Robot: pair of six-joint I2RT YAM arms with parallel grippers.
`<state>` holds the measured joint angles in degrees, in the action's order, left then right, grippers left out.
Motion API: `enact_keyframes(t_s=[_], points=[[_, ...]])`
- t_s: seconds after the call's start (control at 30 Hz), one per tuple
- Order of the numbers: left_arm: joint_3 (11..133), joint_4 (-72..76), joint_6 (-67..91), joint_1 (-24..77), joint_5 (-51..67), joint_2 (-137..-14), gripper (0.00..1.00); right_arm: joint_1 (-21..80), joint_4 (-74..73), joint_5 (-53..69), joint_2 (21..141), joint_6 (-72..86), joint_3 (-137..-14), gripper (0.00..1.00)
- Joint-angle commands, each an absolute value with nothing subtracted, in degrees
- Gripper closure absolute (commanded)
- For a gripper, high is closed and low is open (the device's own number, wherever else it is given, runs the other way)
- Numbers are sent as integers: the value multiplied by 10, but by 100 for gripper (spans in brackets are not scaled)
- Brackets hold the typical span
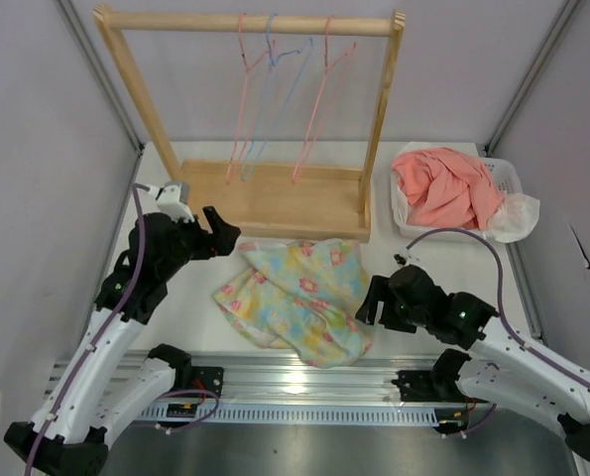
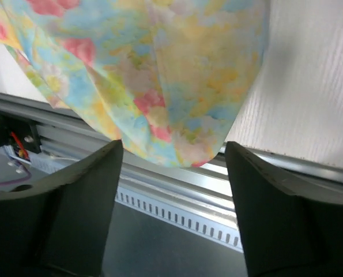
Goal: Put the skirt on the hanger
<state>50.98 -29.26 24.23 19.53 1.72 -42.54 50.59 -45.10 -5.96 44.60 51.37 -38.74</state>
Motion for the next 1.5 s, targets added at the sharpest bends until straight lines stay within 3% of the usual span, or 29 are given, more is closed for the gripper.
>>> enact_keyframes(t_s=[0.0,0.2,0.33,0.43,0.67,1.07,1.33,1.47], points=[[484,-258,277,192,25,-474,10,485,-429,-97,408,552,-423,18],[504,-231,296,192,11,-624,15,361,-400,-77,492,459,-486,12],[540,-255,291,192,-31,-703,17,232,-281,24,604,412,-495,20],[546,-257,294,188,-45,-739,18,228,-251,33,684,393,-527,27],[558,-240,309,165,-40,-811,18,235,-177,38,873,383,-583,30],[563,-221,316,164,-24,-868,19,261,-179,-27,999,363,-663,29],[556,-208,325,164,-22,-887,20,262,-171,-31,1015,366,-648,41],[552,-197,330,164,-16,-890,21,264,-177,-41,999,367,-642,69]])
